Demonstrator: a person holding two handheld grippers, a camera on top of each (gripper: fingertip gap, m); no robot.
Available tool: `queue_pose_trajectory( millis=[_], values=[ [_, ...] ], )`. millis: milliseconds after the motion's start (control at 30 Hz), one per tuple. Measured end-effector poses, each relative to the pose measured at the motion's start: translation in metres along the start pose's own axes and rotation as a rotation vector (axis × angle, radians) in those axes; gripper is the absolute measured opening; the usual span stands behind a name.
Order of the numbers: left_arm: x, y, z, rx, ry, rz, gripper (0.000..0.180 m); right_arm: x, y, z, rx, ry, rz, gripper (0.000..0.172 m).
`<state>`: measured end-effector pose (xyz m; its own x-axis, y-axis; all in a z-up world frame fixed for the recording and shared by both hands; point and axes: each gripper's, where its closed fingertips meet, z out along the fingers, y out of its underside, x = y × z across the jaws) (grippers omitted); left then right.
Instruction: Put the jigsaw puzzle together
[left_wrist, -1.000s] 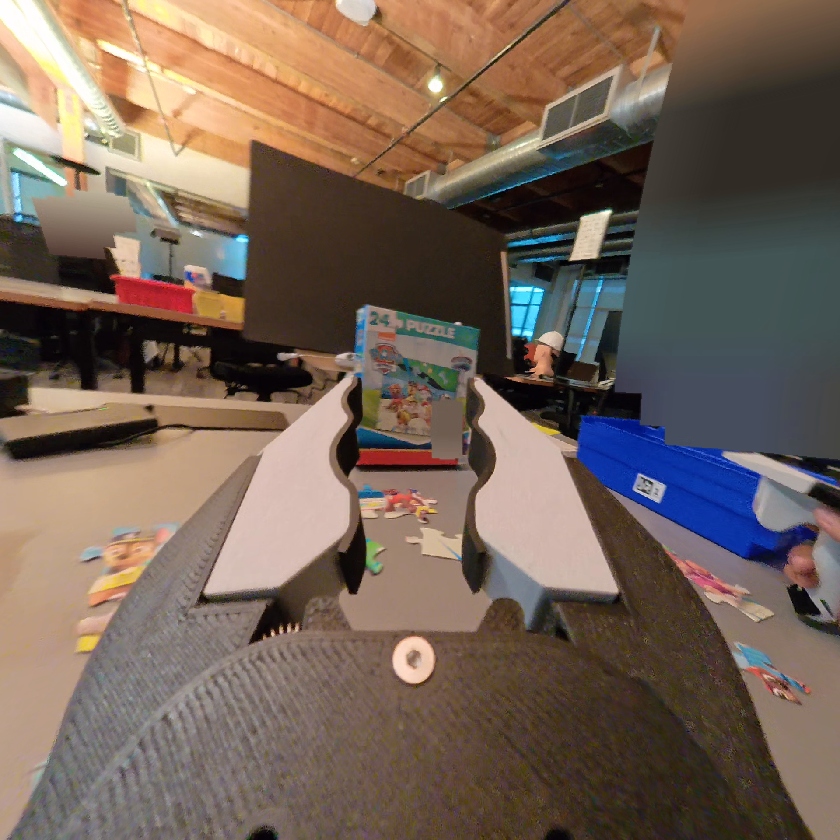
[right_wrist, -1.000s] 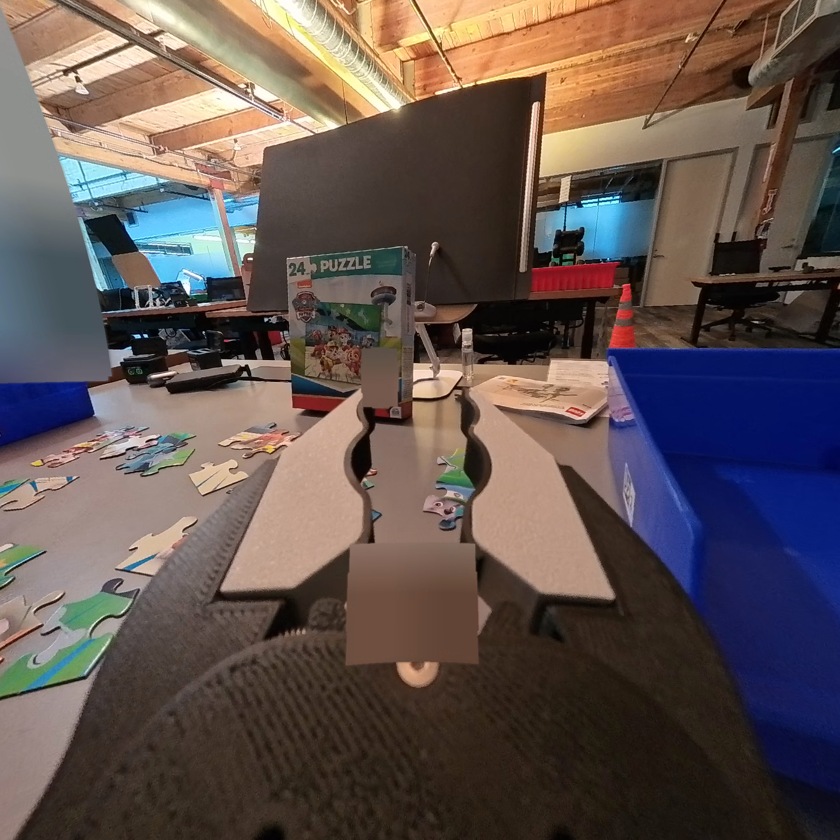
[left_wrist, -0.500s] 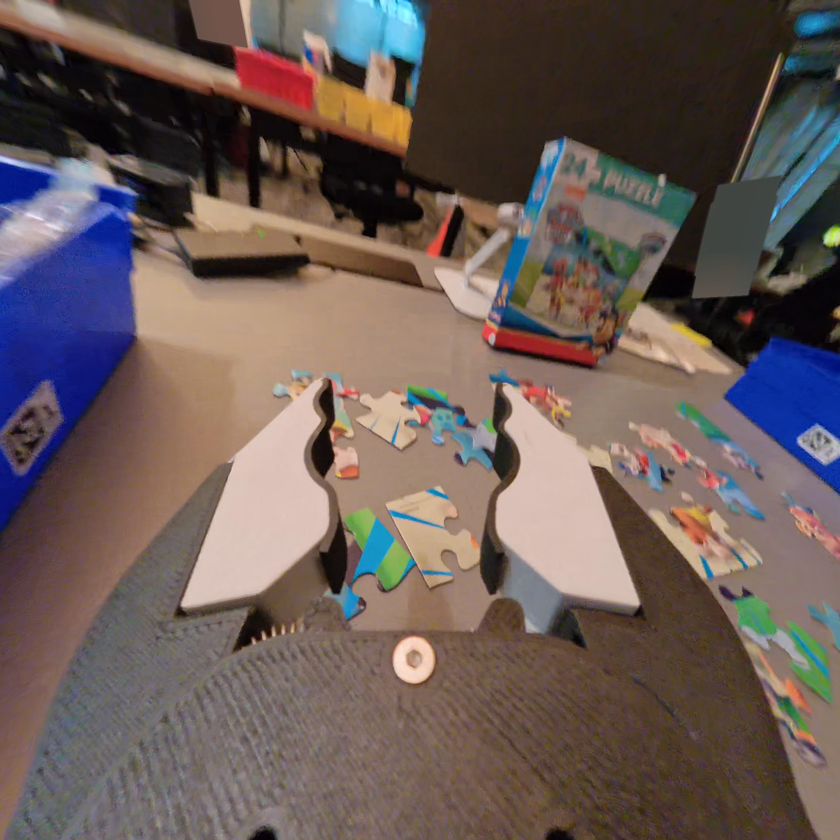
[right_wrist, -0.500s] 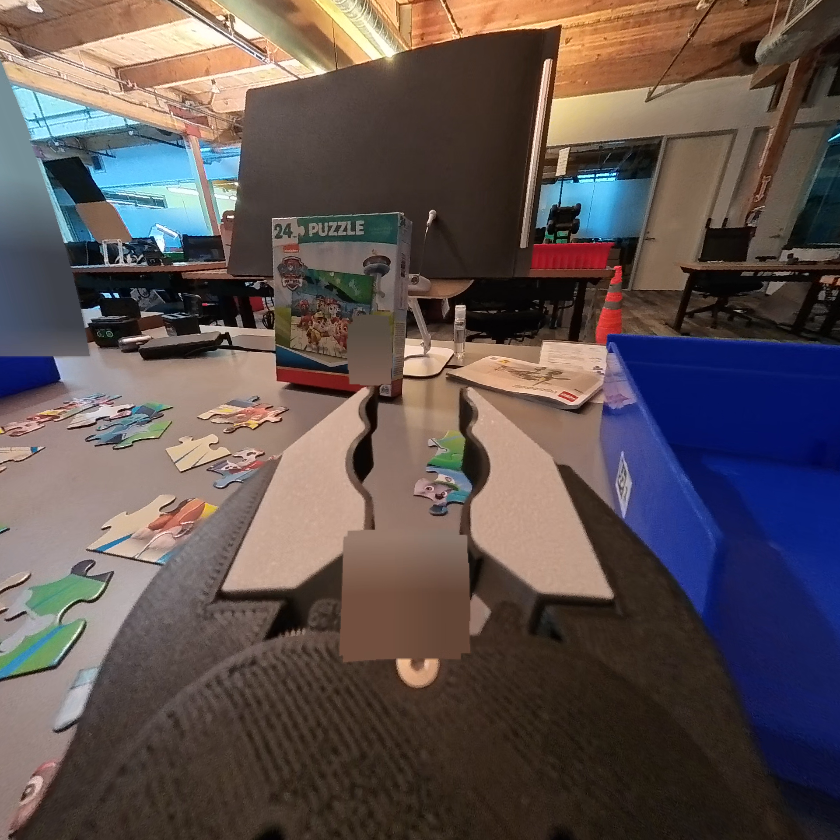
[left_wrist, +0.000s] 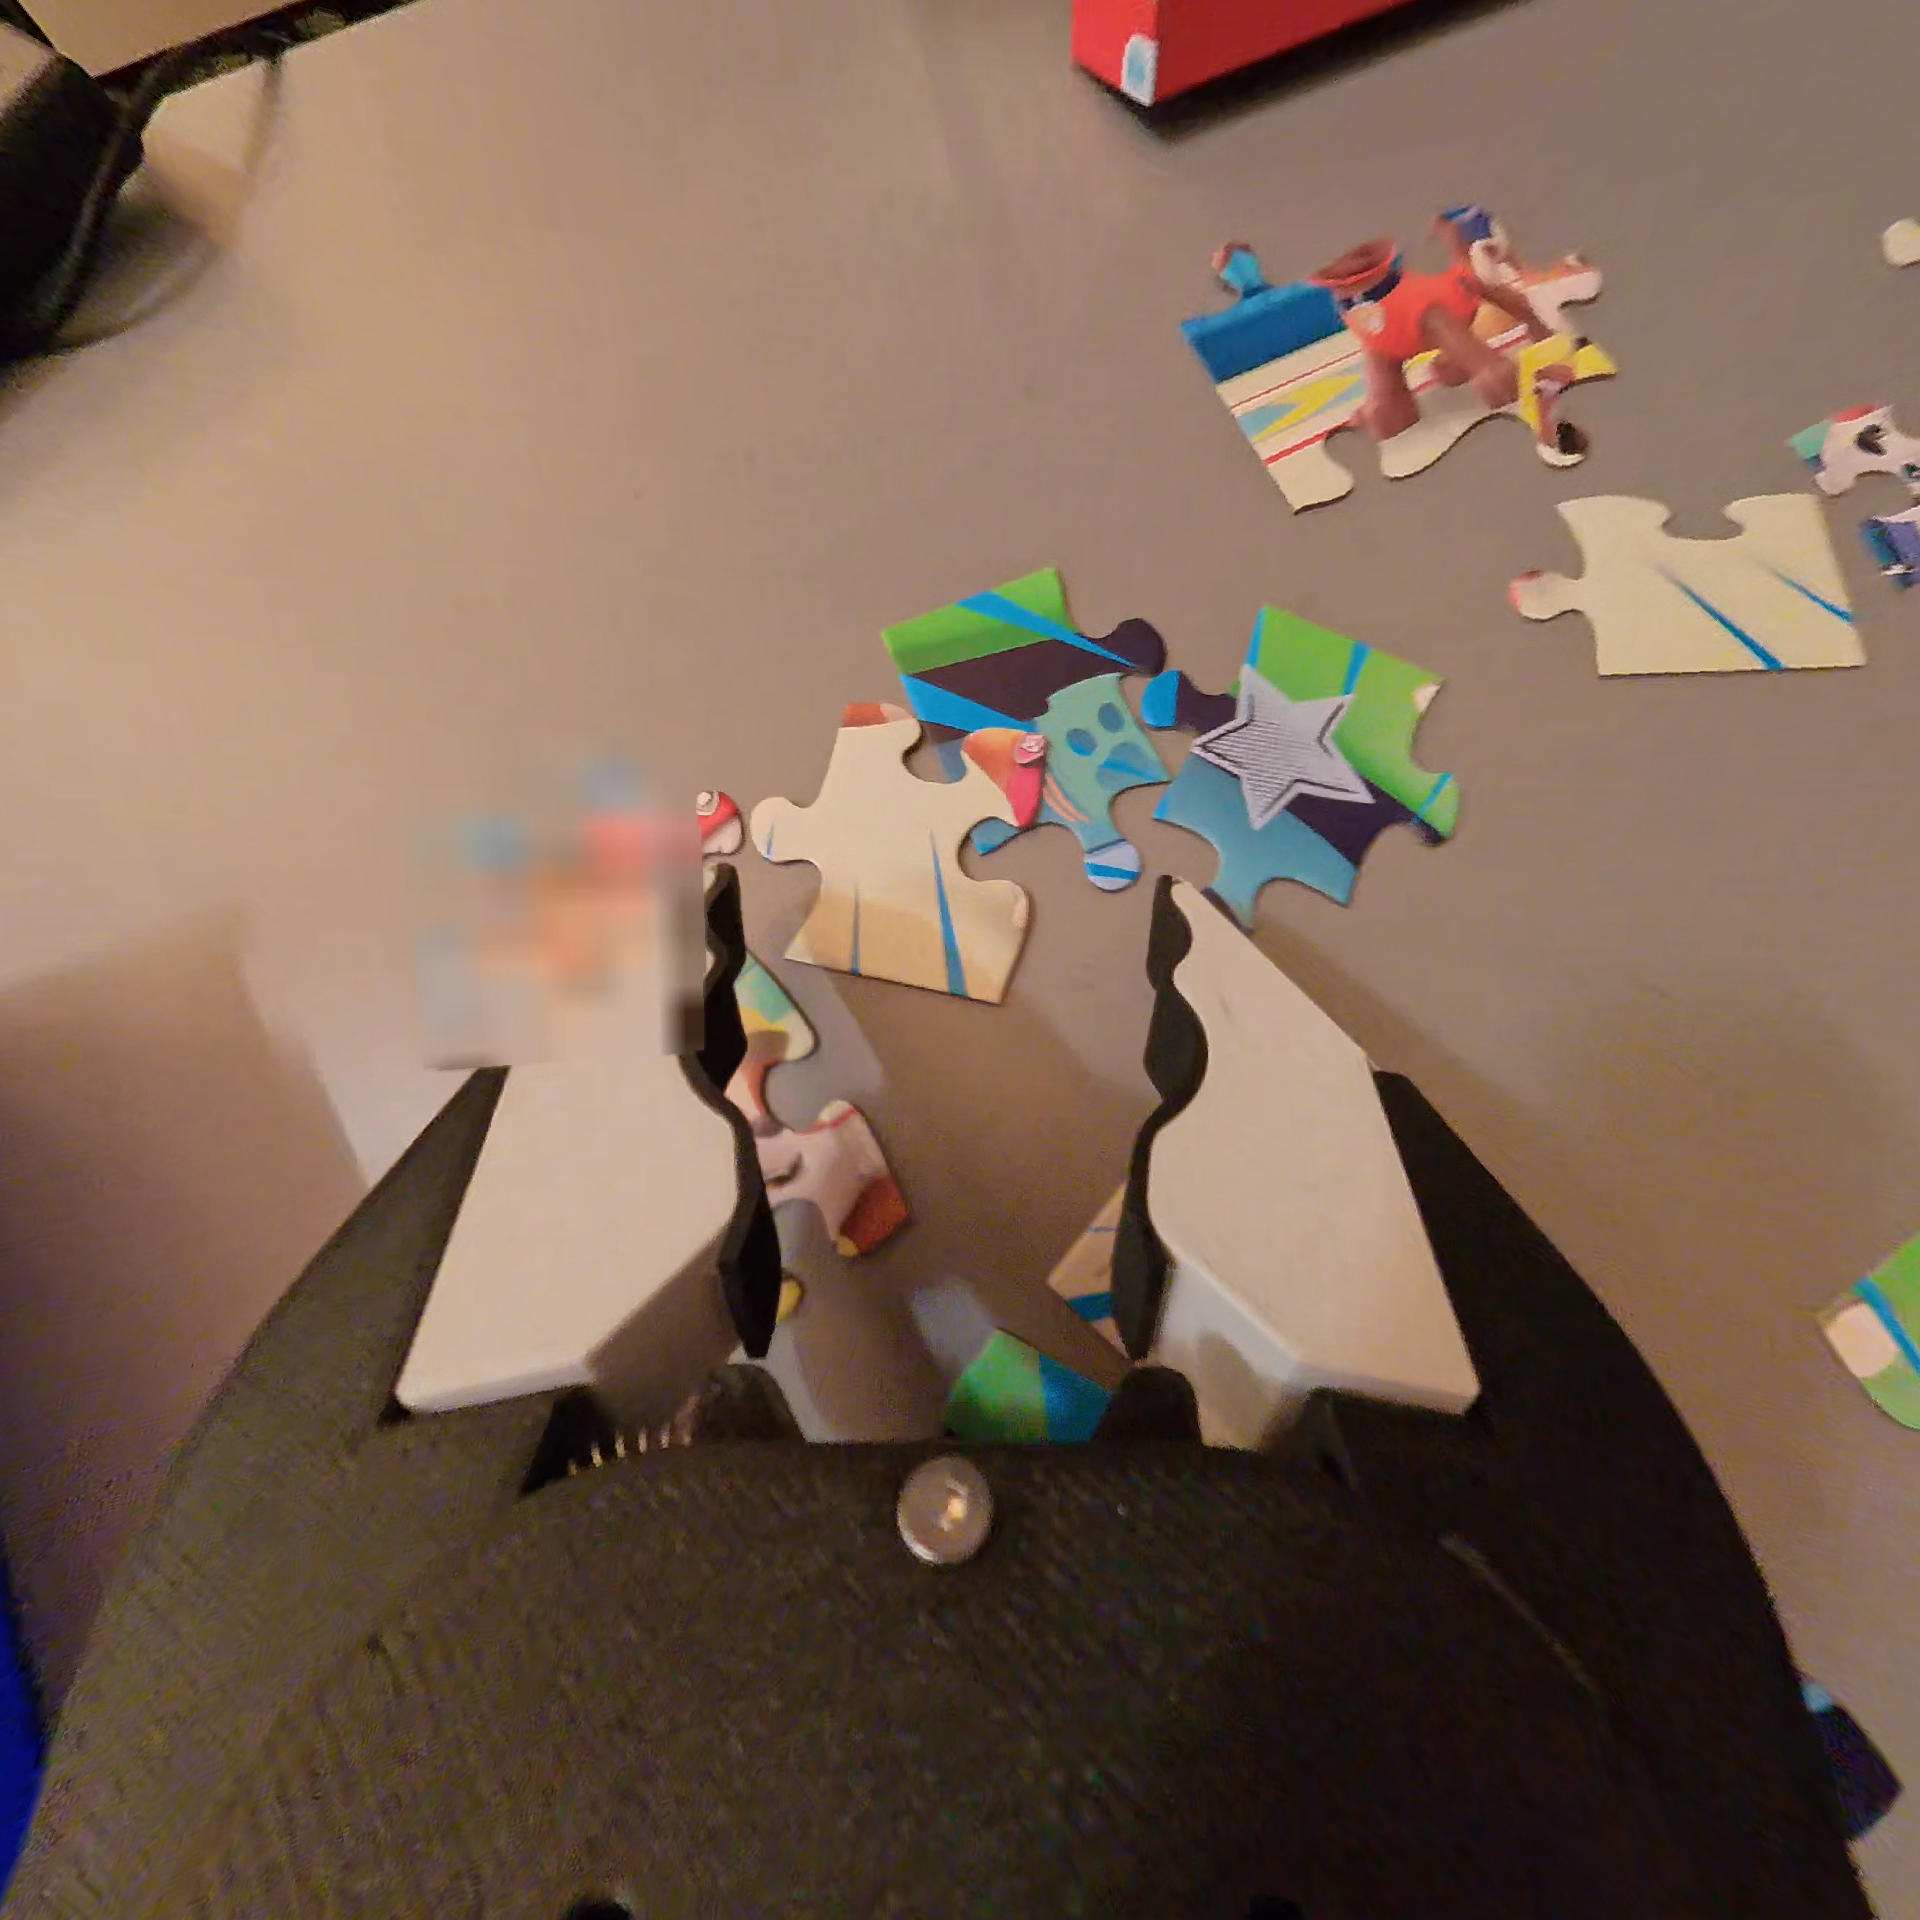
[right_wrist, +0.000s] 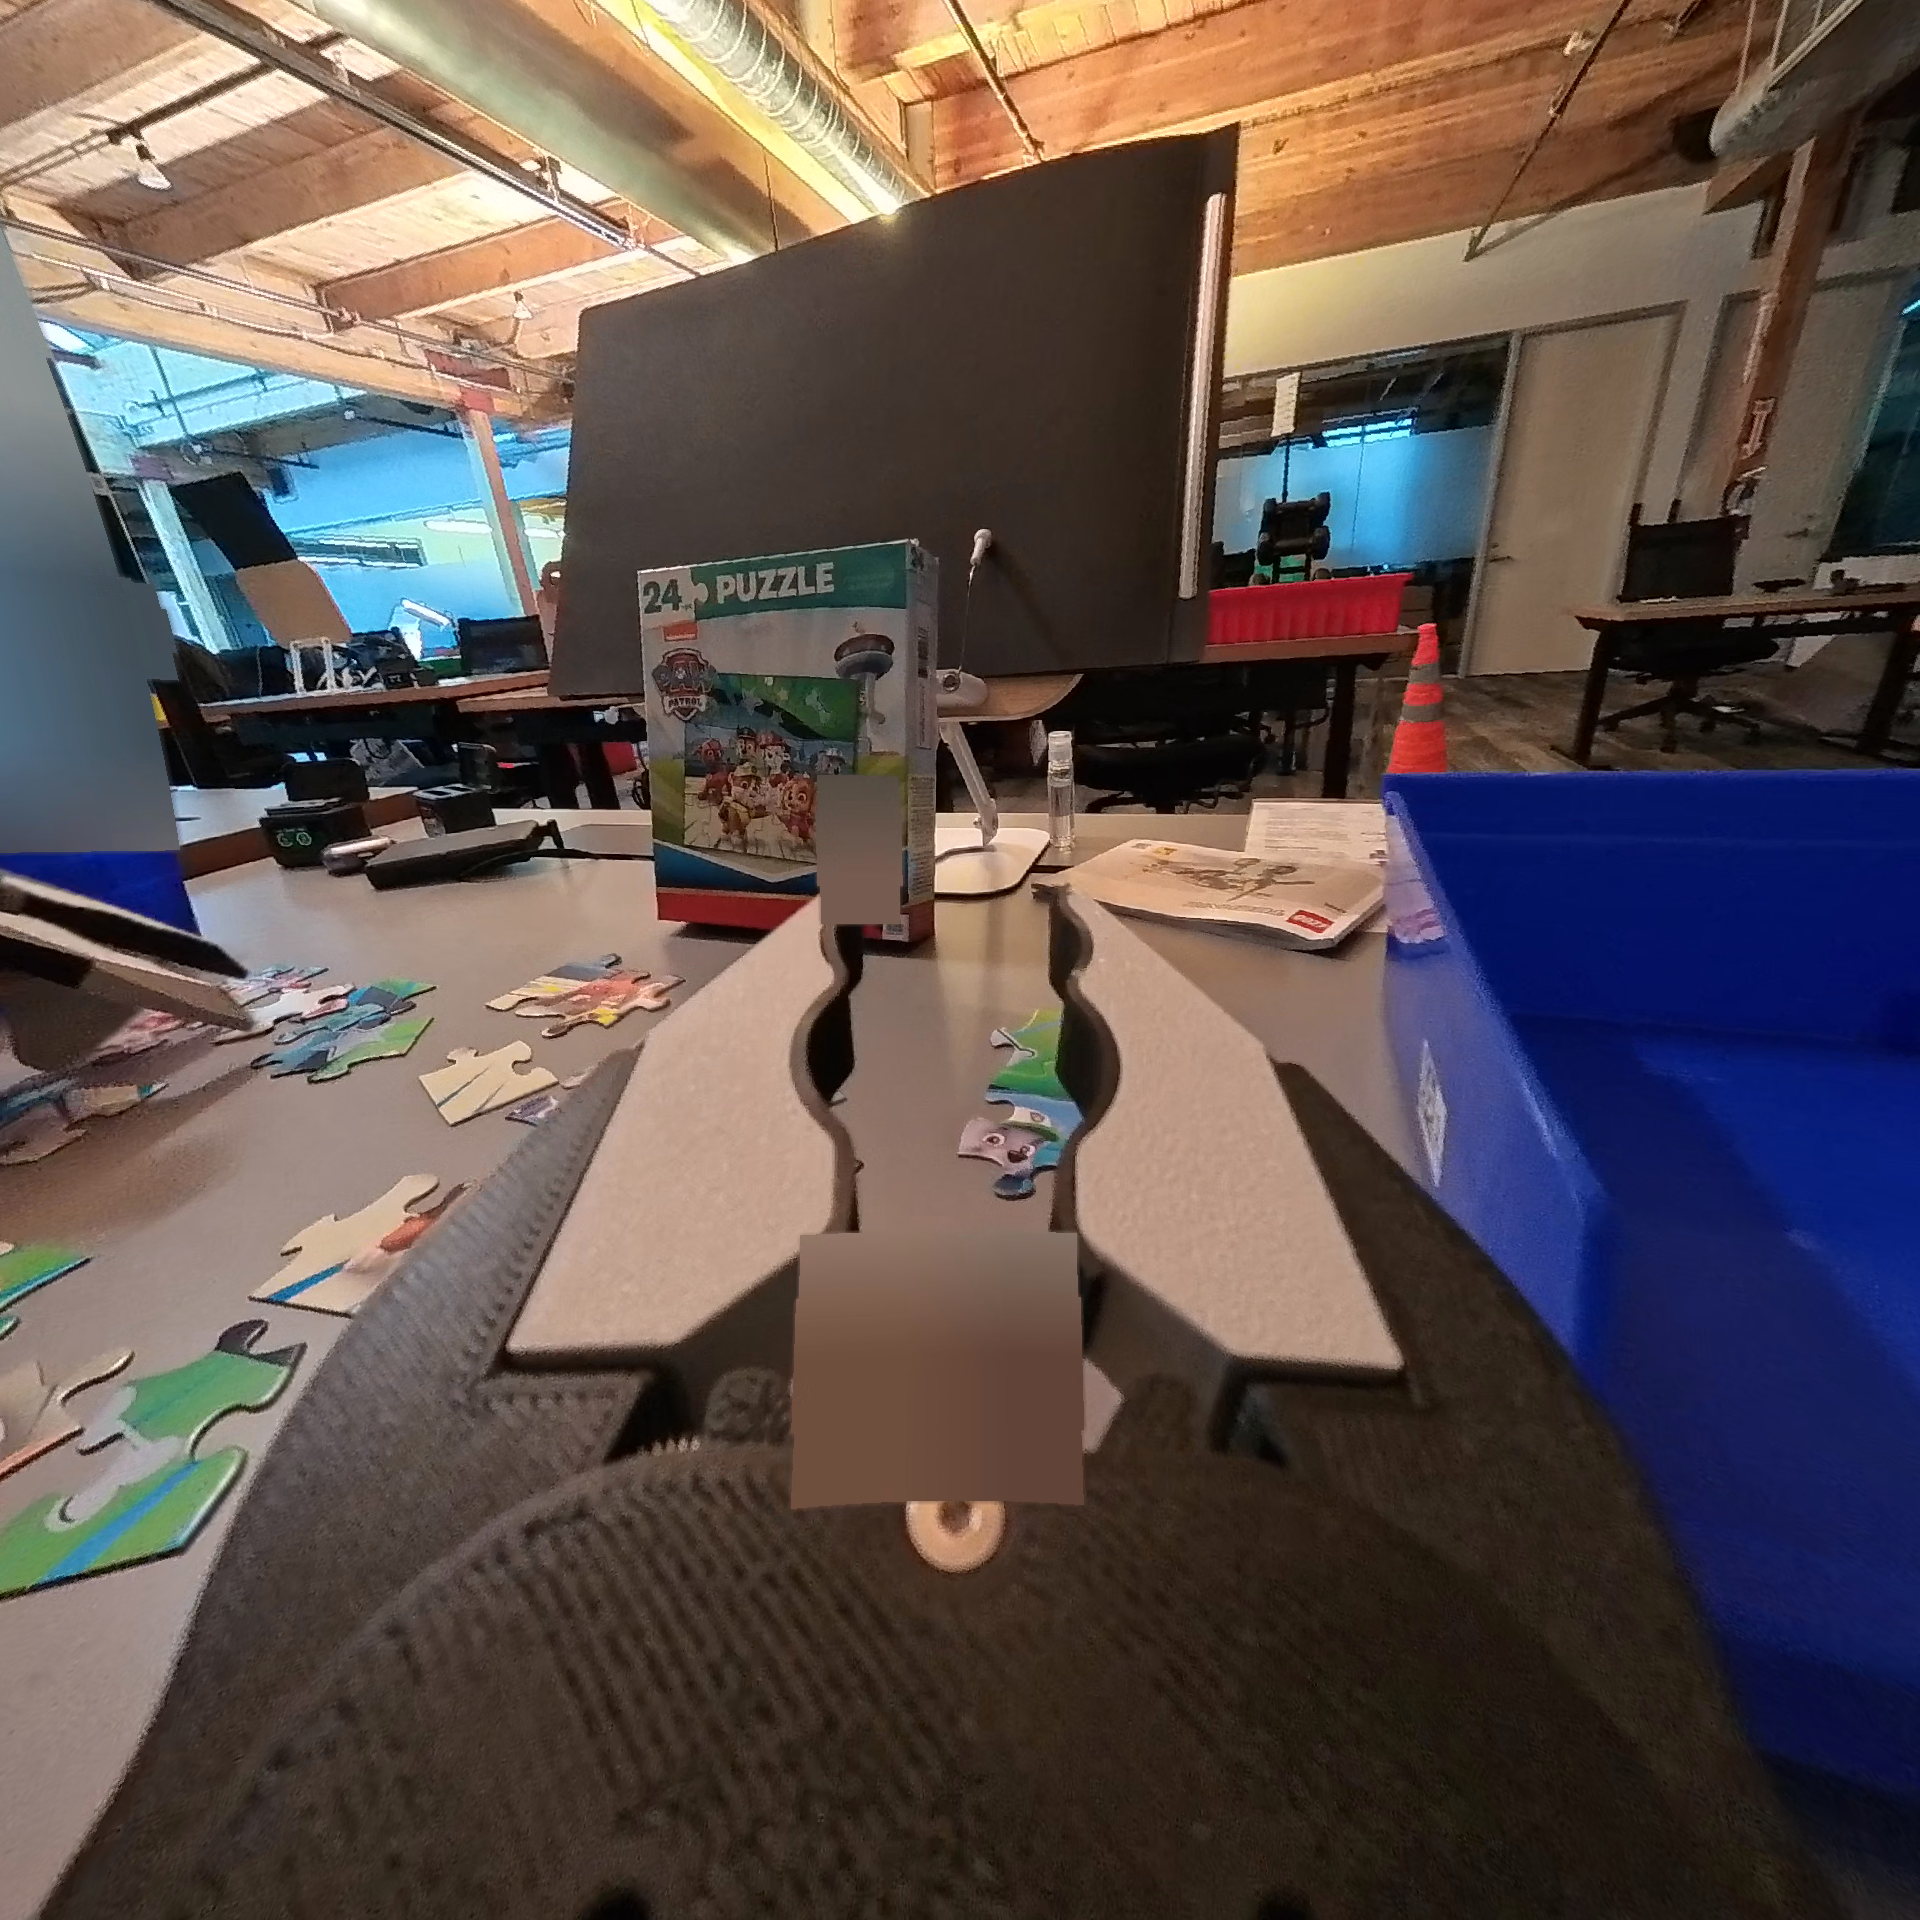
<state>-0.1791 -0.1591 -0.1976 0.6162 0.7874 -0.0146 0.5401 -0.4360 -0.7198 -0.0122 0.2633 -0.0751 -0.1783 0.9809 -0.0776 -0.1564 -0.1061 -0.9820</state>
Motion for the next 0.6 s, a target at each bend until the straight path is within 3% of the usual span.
queue_pose_trajectory(
  millis=[267, 433, 600],
  values=[
    [-0.001, 0.006, 0.013, -0.076, 0.067, -0.025, 0.067, 0.003, -0.001, -0.001, 0.010, -0.003, 0.028, 0.034],
    [0.008, 0.010, 0.009, -0.104, 0.082, -0.003, 0.044, 0.003, -0.001, -0.001, 0.012, -0.007, 0.036, 0.034],
    [0.009, 0.011, 0.008, -0.125, 0.083, 0.009, 0.042, 0.003, -0.001, -0.001, 0.014, -0.011, 0.040, 0.034]
  ],
)
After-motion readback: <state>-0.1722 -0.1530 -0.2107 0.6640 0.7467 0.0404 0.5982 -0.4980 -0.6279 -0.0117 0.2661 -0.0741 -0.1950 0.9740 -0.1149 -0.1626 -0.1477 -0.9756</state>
